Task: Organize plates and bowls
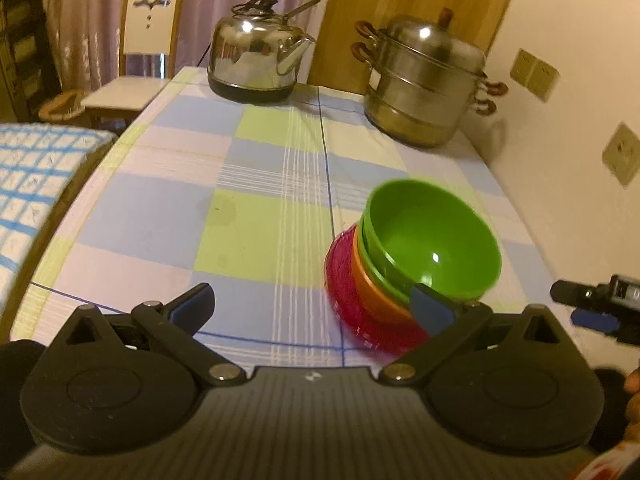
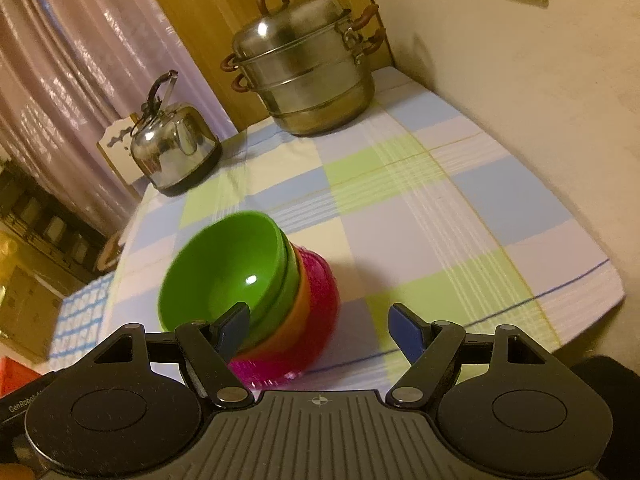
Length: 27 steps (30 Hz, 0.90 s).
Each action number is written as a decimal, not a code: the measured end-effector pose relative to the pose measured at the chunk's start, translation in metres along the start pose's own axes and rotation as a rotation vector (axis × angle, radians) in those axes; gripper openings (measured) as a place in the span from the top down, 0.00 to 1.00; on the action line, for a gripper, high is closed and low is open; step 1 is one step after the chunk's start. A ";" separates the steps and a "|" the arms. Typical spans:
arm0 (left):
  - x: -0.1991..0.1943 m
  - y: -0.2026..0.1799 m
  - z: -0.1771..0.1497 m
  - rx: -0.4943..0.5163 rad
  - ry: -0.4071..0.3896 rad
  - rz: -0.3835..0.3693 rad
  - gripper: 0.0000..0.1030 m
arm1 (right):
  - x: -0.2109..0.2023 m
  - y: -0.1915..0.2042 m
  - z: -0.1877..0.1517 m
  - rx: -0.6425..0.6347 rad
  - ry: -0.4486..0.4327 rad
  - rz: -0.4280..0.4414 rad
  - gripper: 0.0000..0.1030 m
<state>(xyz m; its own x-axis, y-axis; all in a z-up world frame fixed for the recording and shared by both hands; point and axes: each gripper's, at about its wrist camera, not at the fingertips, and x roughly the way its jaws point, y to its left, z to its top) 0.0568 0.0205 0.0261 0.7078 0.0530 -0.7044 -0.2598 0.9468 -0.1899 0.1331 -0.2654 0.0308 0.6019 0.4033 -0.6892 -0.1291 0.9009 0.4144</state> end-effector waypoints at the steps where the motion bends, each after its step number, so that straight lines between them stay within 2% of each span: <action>1: -0.002 -0.002 -0.005 0.011 -0.004 -0.001 0.00 | -0.002 0.001 -0.005 -0.013 0.001 -0.004 0.26; 9: -0.006 -0.014 -0.037 0.047 0.039 -0.016 0.02 | -0.009 0.007 -0.037 -0.080 0.009 -0.017 0.26; 18: -0.002 -0.012 -0.065 -0.004 0.092 -0.007 0.03 | -0.007 0.011 -0.064 -0.144 0.016 -0.044 0.26; 27: -0.008 -0.016 -0.076 0.023 0.099 -0.003 0.04 | -0.010 0.010 -0.084 -0.174 0.006 -0.045 0.26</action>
<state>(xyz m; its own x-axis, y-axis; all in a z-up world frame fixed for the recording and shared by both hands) 0.0049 -0.0191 -0.0174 0.6398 0.0190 -0.7683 -0.2419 0.9539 -0.1778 0.0596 -0.2469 -0.0075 0.6052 0.3626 -0.7087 -0.2373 0.9319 0.2742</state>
